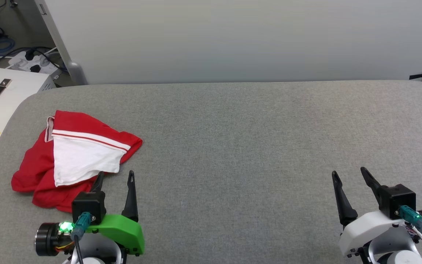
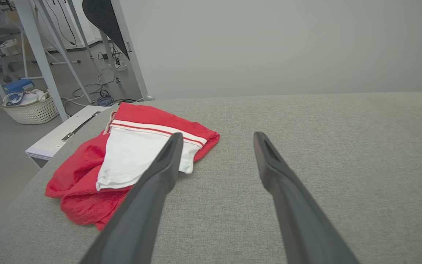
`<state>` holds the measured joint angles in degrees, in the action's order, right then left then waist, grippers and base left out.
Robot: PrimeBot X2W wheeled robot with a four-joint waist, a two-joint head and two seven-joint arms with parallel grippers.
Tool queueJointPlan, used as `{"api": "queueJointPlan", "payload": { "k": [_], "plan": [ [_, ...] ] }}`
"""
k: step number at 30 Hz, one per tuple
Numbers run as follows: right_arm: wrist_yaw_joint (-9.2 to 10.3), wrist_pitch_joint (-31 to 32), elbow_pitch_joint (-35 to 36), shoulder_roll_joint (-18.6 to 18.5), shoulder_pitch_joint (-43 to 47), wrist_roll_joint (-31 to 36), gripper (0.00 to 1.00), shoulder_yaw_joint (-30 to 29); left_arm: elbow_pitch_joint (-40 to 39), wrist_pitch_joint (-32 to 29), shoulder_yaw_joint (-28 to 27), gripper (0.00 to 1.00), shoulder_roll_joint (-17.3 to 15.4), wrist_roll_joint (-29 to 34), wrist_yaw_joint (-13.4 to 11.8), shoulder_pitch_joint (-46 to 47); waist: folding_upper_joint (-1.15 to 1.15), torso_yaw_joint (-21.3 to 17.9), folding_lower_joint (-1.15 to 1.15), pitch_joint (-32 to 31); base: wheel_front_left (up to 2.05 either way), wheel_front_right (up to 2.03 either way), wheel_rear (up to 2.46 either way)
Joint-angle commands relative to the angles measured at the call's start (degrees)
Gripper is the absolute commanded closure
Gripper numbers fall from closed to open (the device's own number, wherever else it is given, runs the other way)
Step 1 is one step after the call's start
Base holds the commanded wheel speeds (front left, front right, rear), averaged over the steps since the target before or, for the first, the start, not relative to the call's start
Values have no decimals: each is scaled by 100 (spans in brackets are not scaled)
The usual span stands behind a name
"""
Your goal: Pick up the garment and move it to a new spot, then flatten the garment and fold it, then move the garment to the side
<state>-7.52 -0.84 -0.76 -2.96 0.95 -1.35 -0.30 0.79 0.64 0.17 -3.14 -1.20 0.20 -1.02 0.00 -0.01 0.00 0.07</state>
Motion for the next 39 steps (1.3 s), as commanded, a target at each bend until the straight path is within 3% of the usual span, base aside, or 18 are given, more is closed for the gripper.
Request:
{"api": "queueJointPlan", "payload": {
  "k": [1, 39],
  "plan": [
    [0, -63, -28, 1, -15, -49, 0, -32, 26, 64, 8, 0, 2, -68, -3, 3, 0, 0, 0, 1, 0, 0, 0],
    [1, -509, -11, 3, -16, -381, 0, -140, 89, 516, 54, 0, 10, -432, 69, -35, 0, 14, 0, -4, 0, 0, 0]
  ]
}}
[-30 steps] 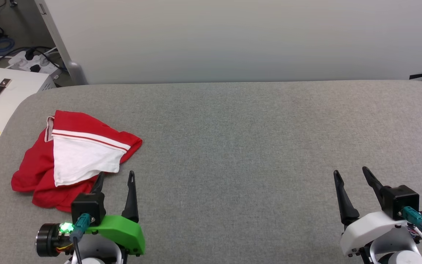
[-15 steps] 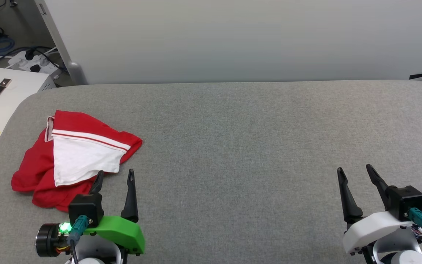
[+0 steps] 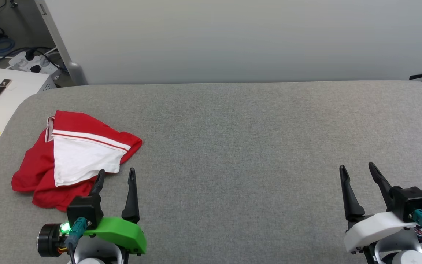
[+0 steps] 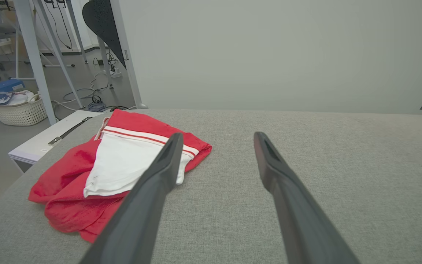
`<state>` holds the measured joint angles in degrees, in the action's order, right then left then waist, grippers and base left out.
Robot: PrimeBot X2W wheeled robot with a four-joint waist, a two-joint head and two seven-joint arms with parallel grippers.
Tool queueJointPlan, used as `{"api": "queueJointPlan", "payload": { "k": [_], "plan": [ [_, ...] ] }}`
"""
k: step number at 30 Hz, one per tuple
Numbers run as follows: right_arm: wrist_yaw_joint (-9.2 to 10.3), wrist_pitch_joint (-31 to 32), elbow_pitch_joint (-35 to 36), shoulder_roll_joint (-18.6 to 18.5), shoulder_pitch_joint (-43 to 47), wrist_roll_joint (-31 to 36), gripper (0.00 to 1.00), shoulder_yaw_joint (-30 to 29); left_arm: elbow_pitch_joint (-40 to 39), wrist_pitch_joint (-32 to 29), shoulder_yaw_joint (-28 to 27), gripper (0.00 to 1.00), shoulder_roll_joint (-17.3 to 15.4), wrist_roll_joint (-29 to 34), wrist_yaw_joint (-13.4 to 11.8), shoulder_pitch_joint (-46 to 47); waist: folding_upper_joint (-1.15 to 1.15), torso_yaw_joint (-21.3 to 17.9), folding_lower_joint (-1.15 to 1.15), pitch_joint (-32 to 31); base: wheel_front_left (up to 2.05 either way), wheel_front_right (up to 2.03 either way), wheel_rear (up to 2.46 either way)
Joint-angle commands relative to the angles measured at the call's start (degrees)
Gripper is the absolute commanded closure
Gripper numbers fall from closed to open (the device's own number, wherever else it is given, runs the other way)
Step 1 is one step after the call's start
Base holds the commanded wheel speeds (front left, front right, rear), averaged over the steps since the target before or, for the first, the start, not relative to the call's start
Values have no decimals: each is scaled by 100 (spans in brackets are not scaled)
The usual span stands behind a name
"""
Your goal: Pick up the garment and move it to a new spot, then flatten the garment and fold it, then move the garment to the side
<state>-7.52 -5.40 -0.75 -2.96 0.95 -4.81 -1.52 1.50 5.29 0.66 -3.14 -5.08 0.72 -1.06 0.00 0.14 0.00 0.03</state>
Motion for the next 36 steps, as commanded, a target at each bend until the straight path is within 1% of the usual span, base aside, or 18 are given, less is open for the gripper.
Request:
{"api": "queueJointPlan", "payload": {
  "k": [1, 24, 30, 36],
  "plan": [
    [1, -63, -23, 3, -16, -42, 0, -20, 34, 62, 9, 0, 10, -54, 18, -35, 0, 0, 0, -2, 0, 0, 0],
    [2, -332, -180, 5, -29, -246, 0, -21, 231, 334, 46, 0, 15, -260, 22, -5, 0, 56, 0, 31, 0, 0, 0],
    [2, -402, -142, 5, -29, -264, 0, 74, 232, 405, 30, 0, 16, -310, -7, 22, 0, 251, 0, 83, 0, 0, 0],
    [2, -472, -95, 6, -29, -259, 0, 202, 256, 476, 12, 0, 17, -359, -8, 43, 0, 591, 0, 129, 0, 0, 0]
  ]
}}
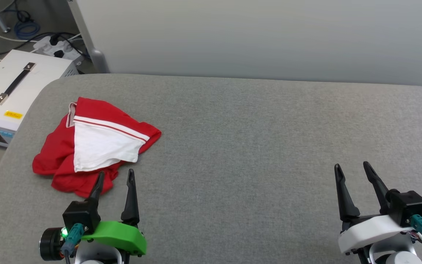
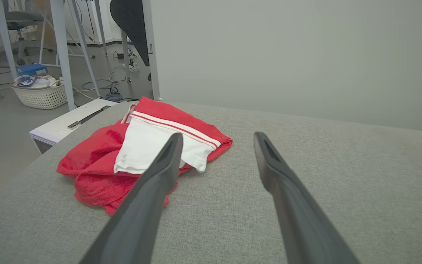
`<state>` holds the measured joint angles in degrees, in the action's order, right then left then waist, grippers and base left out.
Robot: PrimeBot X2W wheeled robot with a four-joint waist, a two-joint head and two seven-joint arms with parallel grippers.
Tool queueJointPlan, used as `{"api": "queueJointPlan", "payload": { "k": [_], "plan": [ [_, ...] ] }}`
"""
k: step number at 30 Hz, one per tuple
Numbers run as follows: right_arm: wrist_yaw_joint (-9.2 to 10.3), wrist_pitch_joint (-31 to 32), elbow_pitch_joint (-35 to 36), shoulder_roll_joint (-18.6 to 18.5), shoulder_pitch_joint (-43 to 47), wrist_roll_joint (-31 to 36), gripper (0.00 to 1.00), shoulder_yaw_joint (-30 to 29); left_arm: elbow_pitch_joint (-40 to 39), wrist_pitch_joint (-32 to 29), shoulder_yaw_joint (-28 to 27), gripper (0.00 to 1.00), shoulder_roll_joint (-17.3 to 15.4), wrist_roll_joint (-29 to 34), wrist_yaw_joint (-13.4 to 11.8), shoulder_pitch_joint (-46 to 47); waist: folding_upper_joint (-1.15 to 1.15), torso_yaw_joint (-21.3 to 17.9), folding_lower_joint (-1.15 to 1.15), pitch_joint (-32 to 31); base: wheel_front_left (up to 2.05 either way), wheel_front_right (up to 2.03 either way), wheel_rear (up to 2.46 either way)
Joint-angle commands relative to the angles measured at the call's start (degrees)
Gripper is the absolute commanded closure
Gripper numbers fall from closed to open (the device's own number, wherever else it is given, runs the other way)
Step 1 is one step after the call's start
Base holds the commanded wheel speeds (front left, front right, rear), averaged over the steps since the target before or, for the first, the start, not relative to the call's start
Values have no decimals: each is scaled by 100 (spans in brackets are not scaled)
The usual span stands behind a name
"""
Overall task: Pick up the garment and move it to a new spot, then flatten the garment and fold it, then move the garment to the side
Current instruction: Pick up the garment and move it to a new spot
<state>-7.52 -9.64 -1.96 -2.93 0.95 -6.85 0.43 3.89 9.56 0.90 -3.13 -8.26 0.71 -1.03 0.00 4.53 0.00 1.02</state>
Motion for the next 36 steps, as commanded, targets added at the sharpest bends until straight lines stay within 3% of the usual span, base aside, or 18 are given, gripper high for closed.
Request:
{"api": "queueJointPlan", "payload": {
  "k": [1, 4, 20, 36],
  "plan": [
    [2, -61, 31, 2, -28, -49, 0, 35, 22, 62, -10, 0, 17, -53, -7, 40, 0, 228, 0, 34, 0, 0, 0],
    [2, -121, 45, 3, -20, -58, 0, 111, 48, 123, -4, 0, 18, -113, -8, 45, 0, 605, 0, 50, 0, 0, 0],
    [3, -307, -15, 4, -32, -227, 0, 395, 120, 312, 60, 0, 21, -293, 21, 57, 0, 1758, 0, 133, 0, 0, 0],
    [3, -494, -45, 5, -93, -317, 0, 487, 220, 501, 128, 0, 24, -421, 42, 64, 0, 2294, 0, 241, 0, 0, 0]
  ]
}}
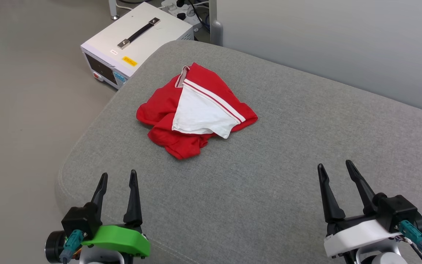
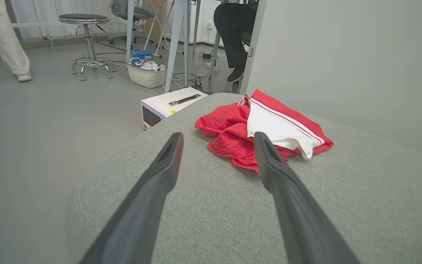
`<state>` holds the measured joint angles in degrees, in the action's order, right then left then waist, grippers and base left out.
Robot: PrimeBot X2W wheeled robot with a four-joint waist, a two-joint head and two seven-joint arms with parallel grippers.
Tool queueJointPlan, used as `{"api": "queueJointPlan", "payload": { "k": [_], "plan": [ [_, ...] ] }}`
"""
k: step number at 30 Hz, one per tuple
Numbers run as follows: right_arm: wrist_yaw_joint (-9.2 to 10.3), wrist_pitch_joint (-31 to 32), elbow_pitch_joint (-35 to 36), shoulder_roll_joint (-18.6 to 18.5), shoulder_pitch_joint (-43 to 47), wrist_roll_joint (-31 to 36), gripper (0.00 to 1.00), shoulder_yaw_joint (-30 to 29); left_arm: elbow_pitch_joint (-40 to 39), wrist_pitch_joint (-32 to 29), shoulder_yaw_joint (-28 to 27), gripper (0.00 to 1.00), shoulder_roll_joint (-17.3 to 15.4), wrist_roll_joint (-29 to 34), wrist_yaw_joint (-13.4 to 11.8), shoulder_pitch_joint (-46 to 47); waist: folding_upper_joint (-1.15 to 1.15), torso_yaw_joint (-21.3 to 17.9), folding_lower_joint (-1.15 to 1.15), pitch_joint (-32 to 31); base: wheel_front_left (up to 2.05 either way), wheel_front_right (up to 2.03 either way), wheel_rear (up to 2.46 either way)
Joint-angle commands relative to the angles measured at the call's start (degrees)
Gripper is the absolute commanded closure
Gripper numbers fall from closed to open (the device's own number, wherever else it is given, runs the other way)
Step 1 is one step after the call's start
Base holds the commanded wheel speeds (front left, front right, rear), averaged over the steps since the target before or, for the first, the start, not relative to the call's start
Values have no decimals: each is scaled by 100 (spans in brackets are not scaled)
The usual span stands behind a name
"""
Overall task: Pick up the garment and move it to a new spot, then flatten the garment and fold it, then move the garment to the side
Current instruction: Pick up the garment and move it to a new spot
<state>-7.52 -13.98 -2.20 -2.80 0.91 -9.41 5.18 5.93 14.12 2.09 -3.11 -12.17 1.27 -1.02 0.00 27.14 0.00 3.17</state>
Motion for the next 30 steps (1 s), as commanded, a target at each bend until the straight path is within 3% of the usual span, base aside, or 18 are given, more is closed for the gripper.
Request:
{"api": "queueJointPlan", "payload": {
  "k": [1, 8, 18, 22, 30],
  "plan": [
    [3, -70, -21, -8, -90, -65, 0, 19, 17, 56, 10, 0, 23, -44, -21, 64, 0, 46, 0, 39, 0, 0, 0],
    [3, -102, 16, -8, -163, 51, 0, 42, 59, 88, 12, 0, 24, 177, -24, 216, 0, -12, 0, 293, 0, 0, 0],
    [3, -102, 179, -72, -444, 462, 0, 61, 1394, 38, 240, 0, -240, 71, 554, 1651, 0, -412, 0, 1124, 0, 0, 0],
    [3, -102, 278, -207, -588, 512, 0, 109, 1975, -569, 495, 0, -619, -213, 611, 2587, 0, -628, 0, 1511, 0, 0, 0],
    [3, -102, 482, -367, -870, 550, 0, 211, 2540, -2424, 1606, 0, -1521, -1721, 620, 4167, 0, -1032, 0, 2169, 0, 0, 0]
  ]
}}
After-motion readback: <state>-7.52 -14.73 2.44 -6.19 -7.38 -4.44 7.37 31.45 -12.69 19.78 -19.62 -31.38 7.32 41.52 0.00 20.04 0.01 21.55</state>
